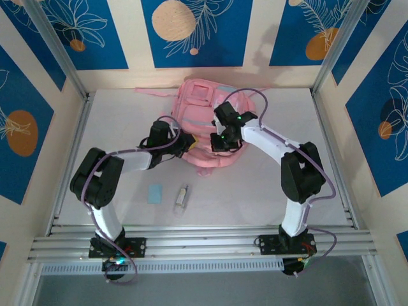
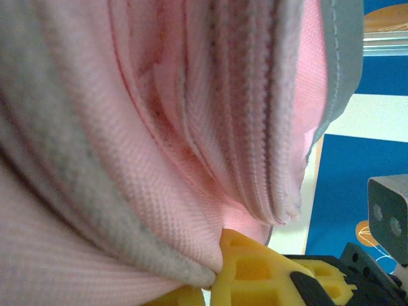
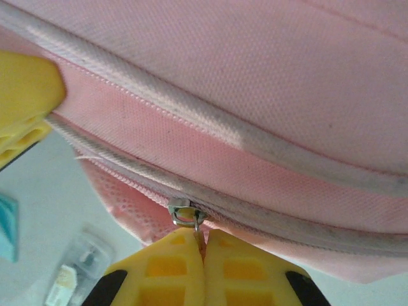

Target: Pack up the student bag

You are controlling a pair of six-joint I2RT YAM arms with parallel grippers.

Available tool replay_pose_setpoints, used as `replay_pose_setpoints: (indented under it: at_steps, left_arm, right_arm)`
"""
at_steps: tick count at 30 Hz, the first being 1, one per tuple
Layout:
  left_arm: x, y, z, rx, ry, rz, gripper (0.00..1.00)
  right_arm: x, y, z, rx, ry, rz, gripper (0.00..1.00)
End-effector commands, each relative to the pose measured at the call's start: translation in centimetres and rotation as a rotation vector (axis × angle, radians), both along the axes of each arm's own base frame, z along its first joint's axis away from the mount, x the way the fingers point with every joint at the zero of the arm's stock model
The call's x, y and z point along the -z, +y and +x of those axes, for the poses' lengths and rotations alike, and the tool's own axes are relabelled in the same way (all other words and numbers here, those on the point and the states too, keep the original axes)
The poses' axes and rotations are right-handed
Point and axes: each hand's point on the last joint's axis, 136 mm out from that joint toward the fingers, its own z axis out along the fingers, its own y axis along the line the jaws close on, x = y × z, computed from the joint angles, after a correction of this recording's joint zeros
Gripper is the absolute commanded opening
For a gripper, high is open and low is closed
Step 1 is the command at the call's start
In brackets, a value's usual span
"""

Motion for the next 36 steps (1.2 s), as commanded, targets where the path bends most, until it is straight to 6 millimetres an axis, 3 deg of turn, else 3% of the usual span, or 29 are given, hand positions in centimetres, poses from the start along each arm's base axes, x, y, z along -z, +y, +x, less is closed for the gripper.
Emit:
replay_pose_setpoints:
  at_steps: [1,5,9,12,18,24,28,31,36]
  left_arm:
    - [-0.1,2.3,0.2,-0.033,-0.015,0.046,0.0]
    - [0.3,2.8,-0.3,-0.027,-0.002,0.066,0.0]
    - [0.6,3.6,-0.2,-0.029,0.005,0.088,0.0]
    - [0.7,4.0,-0.1,-0.025,0.003,0.105,0.0]
    - [0.9,4.3,-0.1,-0.026,-0.001,0.118,0.0]
    - [0.0,2.8,-0.9,-0.004,-0.016,0.083,0.0]
    - [-0.9,1.2,-1.5,0.017,-0.027,0.041,0.0]
    - [-1.8,0.4,-1.8,0.027,-0.04,0.009,0.0]
    - [-2.9,0.0,-2.1,0.033,-0.062,-0.006,0.0]
  right_arm:
    - [1.9,-9.3,0.0,0.083,0.029,-0.431,0.0]
    - [1.1,-10.4,0.6,0.051,-0.024,-0.517,0.0]
    - [0.6,-10.8,-0.2,0.011,0.005,-0.485,0.0]
    - [0.6,-8.7,-2.2,-0.037,0.118,-0.271,0.0]
    - [-0.1,-5.7,-5.4,-0.039,0.271,-0.068,0.0]
    - [-2.8,3.0,-5.0,-0.033,0.273,0.267,0.0]
    - [-3.5,6.6,-3.4,-0.04,0.243,0.29,0.0]
    - [-4.5,8.8,-3.5,-0.102,0.222,0.28,0.0]
    - [-5.0,8.9,-4.0,-0.125,0.213,0.239,0.0]
